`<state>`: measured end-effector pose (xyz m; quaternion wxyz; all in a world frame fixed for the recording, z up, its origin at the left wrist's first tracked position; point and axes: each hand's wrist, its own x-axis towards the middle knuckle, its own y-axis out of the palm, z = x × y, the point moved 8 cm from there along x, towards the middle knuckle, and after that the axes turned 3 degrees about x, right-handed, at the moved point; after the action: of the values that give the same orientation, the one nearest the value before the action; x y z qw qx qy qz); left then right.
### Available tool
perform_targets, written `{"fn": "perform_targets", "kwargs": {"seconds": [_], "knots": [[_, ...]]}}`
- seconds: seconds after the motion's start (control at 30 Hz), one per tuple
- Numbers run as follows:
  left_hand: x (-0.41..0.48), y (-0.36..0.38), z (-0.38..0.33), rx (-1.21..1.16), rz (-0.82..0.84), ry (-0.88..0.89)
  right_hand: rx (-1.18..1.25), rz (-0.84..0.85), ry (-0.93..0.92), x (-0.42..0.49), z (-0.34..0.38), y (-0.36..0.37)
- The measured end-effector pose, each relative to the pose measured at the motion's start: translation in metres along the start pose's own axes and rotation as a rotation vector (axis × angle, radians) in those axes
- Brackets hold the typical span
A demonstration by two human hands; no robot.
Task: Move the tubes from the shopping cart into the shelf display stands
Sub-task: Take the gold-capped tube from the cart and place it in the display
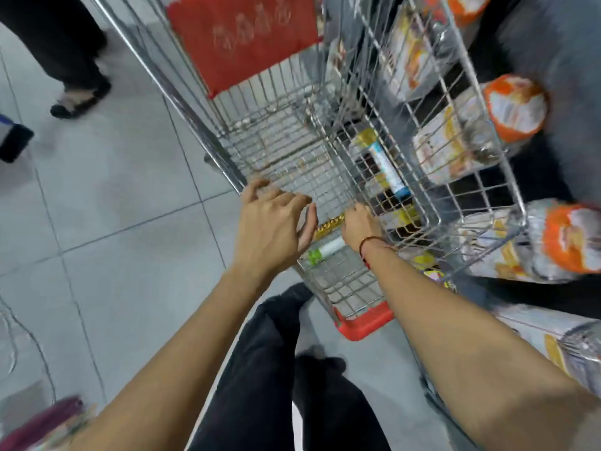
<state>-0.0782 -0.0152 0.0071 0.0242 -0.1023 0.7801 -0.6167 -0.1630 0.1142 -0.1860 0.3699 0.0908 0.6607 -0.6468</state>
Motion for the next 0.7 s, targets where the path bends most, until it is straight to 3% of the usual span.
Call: {"fn": "perform_targets", "kwargs": {"seconds": [0.1, 0.23, 0.37, 0.7], "knots": [[0.001, 0.001, 0.003, -0.002, -0.040, -0.011, 0.034, 0.008, 0.069, 0.019, -0.008, 0.007], [0.001, 0.003, 0.002, -0.002, -0.044, -0.010, -0.023, 0.100, 0.017, 0.035, -0.005, 0.018], [0.001, 0.002, 0.003, -0.007, -0.078, -0.010, -0.026, 0.005, -0.031, 0.042, -0.002, 0.010], [0.002, -0.002, -0.001, -0.012, -0.051, -0.020, 0.167, 0.085, -0.118, 0.003, -0.006, -0.026]]}}
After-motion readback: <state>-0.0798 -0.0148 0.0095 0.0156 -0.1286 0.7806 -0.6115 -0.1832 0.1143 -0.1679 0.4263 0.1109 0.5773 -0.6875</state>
